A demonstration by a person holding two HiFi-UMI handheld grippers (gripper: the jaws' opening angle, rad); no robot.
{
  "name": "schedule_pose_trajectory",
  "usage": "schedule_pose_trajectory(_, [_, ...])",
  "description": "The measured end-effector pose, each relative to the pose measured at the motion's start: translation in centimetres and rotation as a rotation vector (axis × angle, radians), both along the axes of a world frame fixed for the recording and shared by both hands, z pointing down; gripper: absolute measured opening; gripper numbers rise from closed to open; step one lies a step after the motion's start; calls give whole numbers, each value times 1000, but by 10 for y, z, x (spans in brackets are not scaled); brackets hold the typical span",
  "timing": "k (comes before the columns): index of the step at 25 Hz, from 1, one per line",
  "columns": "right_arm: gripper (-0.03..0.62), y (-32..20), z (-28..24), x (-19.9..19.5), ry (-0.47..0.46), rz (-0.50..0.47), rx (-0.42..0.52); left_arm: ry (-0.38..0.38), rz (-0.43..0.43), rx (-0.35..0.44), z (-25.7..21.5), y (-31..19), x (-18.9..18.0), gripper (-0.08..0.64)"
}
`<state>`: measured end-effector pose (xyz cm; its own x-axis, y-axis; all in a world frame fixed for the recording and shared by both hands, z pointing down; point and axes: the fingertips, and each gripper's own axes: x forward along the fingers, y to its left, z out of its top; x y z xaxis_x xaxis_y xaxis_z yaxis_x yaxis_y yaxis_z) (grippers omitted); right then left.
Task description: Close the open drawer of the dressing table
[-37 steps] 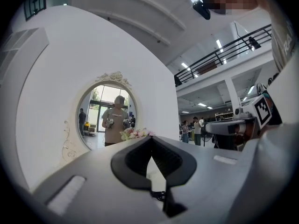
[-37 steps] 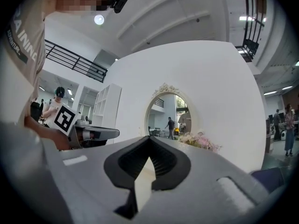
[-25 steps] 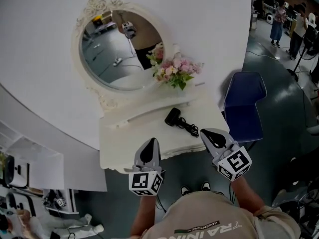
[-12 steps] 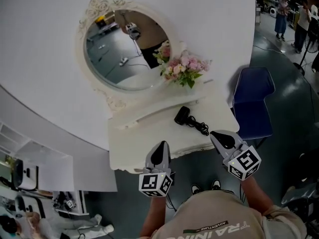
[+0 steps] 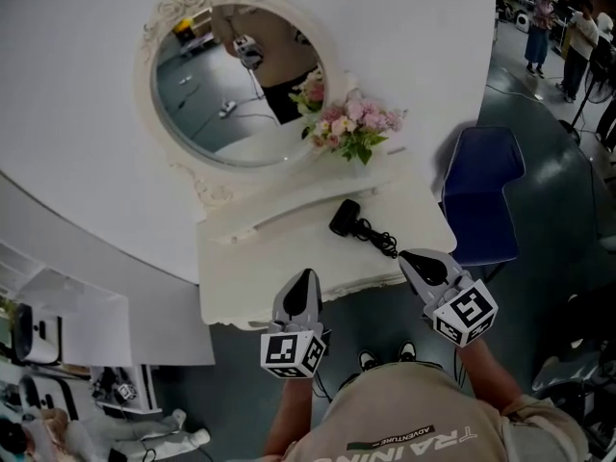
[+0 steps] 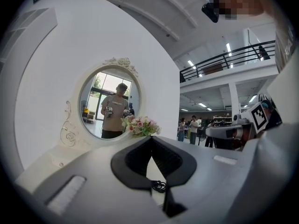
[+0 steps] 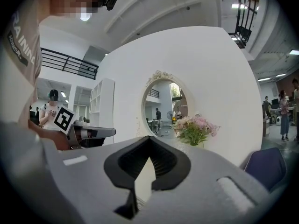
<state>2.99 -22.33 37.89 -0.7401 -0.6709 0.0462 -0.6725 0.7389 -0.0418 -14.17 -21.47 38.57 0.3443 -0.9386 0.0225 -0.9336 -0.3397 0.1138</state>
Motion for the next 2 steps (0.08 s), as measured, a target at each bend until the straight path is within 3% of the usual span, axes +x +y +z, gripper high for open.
schedule_pose_trajectory(2, [2, -1, 4, -1, -1, 9, -11, -2, 10, -12, 5, -1, -1, 17])
